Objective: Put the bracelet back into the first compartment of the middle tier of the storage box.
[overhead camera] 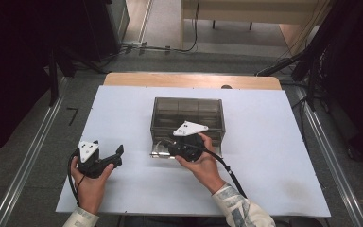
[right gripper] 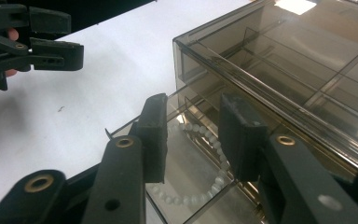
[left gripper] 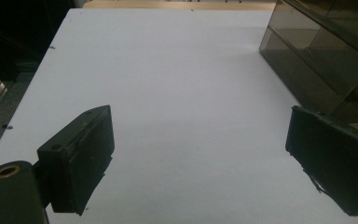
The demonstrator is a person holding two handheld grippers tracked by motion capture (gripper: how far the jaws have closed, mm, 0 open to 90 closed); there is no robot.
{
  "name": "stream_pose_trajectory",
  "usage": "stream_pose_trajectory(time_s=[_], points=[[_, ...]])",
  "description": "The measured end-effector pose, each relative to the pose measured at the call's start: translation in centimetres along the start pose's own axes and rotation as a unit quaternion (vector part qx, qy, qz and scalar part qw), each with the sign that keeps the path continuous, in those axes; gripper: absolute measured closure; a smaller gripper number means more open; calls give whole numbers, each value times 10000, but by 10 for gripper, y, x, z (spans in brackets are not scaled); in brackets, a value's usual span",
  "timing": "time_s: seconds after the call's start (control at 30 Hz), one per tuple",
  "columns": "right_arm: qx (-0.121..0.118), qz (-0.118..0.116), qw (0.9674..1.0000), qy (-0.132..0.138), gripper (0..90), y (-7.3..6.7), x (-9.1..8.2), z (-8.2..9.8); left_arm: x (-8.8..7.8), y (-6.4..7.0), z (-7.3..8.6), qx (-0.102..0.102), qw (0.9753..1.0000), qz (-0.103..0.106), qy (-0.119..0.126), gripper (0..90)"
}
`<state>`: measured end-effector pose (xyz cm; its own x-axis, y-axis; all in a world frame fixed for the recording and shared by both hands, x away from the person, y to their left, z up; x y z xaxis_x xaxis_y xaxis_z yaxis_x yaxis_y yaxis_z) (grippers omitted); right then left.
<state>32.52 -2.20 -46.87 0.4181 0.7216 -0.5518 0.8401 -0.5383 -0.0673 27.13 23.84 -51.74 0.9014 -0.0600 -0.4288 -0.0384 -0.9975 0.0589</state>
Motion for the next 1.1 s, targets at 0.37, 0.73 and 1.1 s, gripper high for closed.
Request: stream_pose_trajectory(time_s=[0.37, 0.73, 1.1], points=[[8, 54, 10000, 8, 471, 1, -8, 0, 0, 0, 0, 4, 10000, -2, -1, 84], [86, 98, 9999, 94, 287, 5, -23, 4, 0, 1, 0, 7, 10000, -24, -23, 84], [149, 314, 9994, 59, 246, 17, -44, 14, 1, 1, 1, 19, 10000, -17, -34, 84]])
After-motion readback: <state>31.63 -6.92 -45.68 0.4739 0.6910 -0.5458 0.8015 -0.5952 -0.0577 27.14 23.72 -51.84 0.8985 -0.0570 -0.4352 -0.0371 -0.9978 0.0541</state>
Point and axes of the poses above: each handheld gripper's, and its own axes: x roughly forward along the jaws, z roughly out of its underside, y roughly to its right, the point moved 4 cm from there along x, roughly forward along the jaws, and after that the axes turned 4 degrees about -z, right-handed, at the moved point
